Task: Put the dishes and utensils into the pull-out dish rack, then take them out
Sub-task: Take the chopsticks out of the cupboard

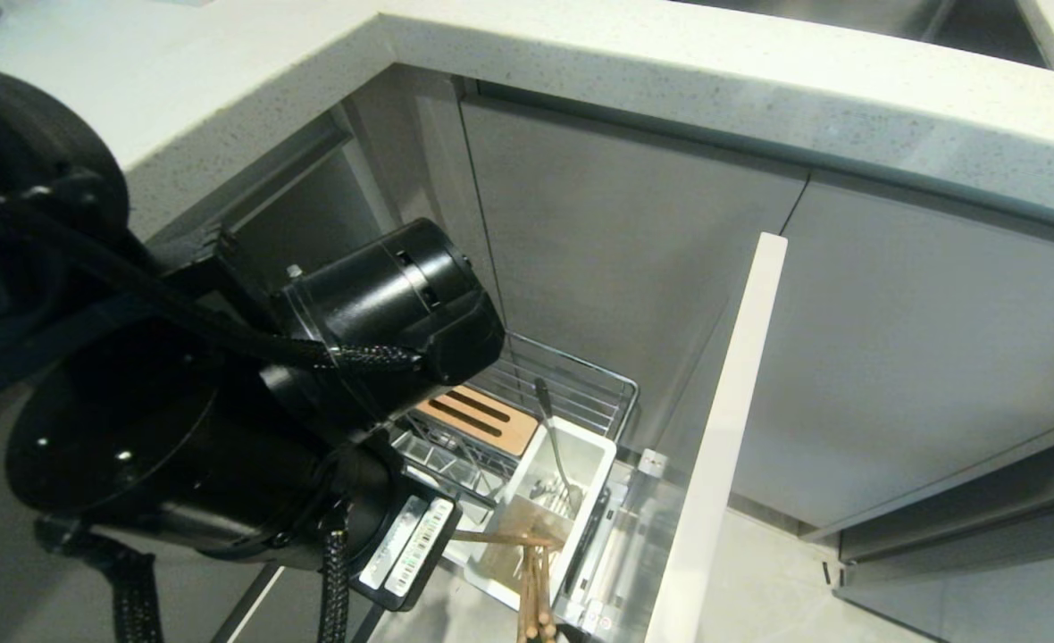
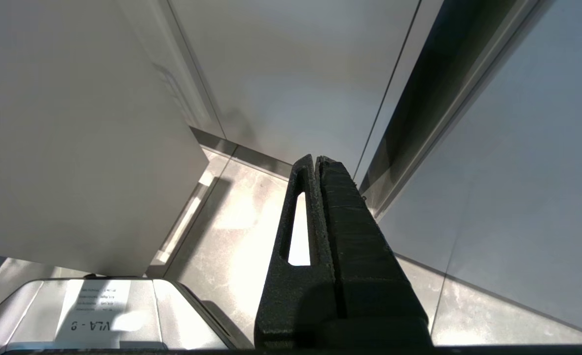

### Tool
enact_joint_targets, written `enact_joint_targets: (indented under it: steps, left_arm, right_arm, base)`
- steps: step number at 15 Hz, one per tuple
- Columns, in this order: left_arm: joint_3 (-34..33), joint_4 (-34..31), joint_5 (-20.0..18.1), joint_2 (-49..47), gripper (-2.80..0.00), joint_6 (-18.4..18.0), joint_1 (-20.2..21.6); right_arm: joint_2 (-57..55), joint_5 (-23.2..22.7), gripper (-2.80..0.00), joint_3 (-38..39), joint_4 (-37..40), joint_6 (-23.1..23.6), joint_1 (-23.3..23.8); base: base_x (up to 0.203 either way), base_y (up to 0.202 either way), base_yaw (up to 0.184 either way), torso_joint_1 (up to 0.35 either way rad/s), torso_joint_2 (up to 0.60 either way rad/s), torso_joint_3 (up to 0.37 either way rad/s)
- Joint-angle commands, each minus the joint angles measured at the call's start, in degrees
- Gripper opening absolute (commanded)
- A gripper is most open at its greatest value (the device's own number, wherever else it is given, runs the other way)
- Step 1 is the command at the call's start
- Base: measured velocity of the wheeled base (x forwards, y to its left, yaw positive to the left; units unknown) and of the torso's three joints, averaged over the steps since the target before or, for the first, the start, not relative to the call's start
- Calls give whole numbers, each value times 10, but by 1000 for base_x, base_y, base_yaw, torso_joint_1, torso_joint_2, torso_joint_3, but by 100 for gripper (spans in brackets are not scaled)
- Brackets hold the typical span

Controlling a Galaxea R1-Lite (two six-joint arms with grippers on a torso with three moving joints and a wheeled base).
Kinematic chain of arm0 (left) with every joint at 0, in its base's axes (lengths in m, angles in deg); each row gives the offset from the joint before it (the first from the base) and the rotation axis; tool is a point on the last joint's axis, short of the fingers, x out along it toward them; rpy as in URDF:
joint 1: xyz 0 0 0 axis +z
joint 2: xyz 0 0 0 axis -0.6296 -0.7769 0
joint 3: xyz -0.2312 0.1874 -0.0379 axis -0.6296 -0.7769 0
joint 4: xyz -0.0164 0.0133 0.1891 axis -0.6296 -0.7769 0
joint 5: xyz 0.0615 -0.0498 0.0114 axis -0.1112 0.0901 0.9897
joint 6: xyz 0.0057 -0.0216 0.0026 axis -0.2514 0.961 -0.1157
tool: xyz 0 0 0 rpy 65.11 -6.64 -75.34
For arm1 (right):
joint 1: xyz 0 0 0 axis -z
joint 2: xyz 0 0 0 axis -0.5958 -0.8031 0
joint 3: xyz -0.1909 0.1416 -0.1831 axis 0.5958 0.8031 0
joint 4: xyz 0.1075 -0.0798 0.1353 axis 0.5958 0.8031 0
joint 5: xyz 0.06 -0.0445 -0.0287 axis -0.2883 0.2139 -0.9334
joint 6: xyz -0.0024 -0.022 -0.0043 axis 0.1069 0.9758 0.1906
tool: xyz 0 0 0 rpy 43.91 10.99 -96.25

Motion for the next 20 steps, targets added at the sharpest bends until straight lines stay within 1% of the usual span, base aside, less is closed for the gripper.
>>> enact_joint_targets:
  steps: [1, 2, 5, 9, 11, 14, 16, 18, 20]
  left_arm:
    - [22, -7, -6, -25, 0, 6, 7]
    - [32, -4, -19, -33, 0, 20, 10]
    - [50, 9, -34, -57, 0, 41, 11]
    - [50, -17, -38, -92, 0, 43, 25]
    - [52, -20, -42, -105, 0, 39, 41]
    - [67, -64, -51, -139, 0, 31, 55]
    - [75, -77, -60, -158, 0, 24, 63]
    - [84, -77, -84, -169, 0, 9, 74]
    - [93, -78, -116, -174, 0, -18, 83]
  right_arm:
    - [0, 0, -280, 1, 0, 0, 0]
    - [0, 0, -280, 1, 0, 0, 0]
    - [0, 0, -280, 1, 0, 0, 0]
    - [0, 0, -280, 1, 0, 0, 0]
    - [0, 0, -280, 1, 0, 0, 0]
    - [0, 0, -280, 1, 0, 0, 0]
    - [0, 0, -280, 1, 0, 0, 0]
    - [0, 0, -280, 1, 0, 0, 0]
    - [0, 0, -280, 1, 0, 0, 0]
  base:
    - [0, 0, 0, 0, 0, 0]
    - [0, 0, 0, 0, 0, 0]
    - [0, 0, 0, 0, 0, 0]
    - [0, 0, 0, 0, 0, 0]
    - [0, 0, 0, 0, 0, 0]
    - [0, 0, 0, 0, 0, 0]
    - [0, 0, 0, 0, 0, 0]
    - [0, 0, 0, 0, 0, 0]
    - [0, 0, 0, 0, 0, 0]
